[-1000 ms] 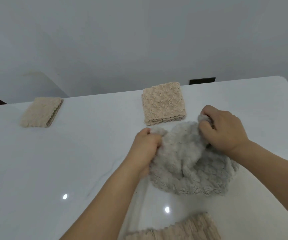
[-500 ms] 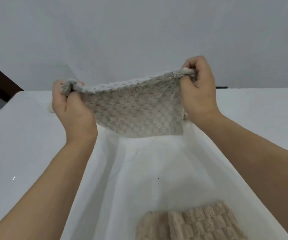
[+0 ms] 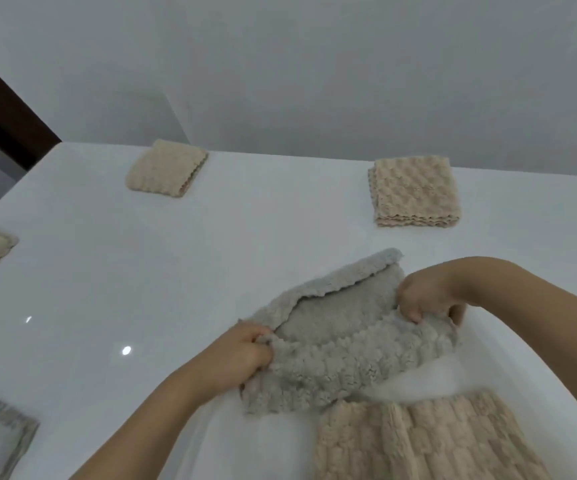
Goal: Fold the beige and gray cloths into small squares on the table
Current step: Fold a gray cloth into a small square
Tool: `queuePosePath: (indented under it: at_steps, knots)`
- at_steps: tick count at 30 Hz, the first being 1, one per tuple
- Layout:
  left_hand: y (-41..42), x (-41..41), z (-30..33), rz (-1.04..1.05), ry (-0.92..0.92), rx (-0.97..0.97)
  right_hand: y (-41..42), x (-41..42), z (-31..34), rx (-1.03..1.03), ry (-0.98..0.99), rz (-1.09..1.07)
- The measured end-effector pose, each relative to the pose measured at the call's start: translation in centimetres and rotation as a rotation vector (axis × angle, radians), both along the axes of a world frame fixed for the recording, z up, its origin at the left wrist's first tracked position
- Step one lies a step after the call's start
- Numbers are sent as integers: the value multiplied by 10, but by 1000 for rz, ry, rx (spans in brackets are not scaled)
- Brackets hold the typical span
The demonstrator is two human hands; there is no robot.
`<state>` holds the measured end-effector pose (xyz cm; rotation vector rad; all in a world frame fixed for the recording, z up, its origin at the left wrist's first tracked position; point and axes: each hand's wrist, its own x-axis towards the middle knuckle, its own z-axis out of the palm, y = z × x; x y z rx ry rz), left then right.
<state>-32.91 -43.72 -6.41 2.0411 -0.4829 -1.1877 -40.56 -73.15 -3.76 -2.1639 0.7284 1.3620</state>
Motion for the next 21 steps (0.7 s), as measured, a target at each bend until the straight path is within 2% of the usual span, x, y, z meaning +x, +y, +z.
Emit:
queuePosePath:
  at_steps: [2, 4, 8, 13, 15, 18, 21]
  knots:
    - [-2, 7, 2, 91, -3, 41, 1, 5, 0, -21, -26, -11]
    - [-4, 15, 4, 196, -66, 64, 5, 13, 2, -74, -172, -6]
    - [-1, 26, 1, 385, -385, 17, 16, 29, -3, -254, -615, 8]
    - [4, 35, -8, 385, -678, 11, 31, 43, -28, -377, -984, -85]
    - [3, 39, -14, 410, -749, 48, 36, 47, -36, -455, -1046, -94]
    - [-2, 47, -23, 406, -821, 105, 43, 53, -47, -580, -984, -70]
    - [-5, 47, -29, 397, -906, 170, 53, 48, -62, -779, -1074, -179]
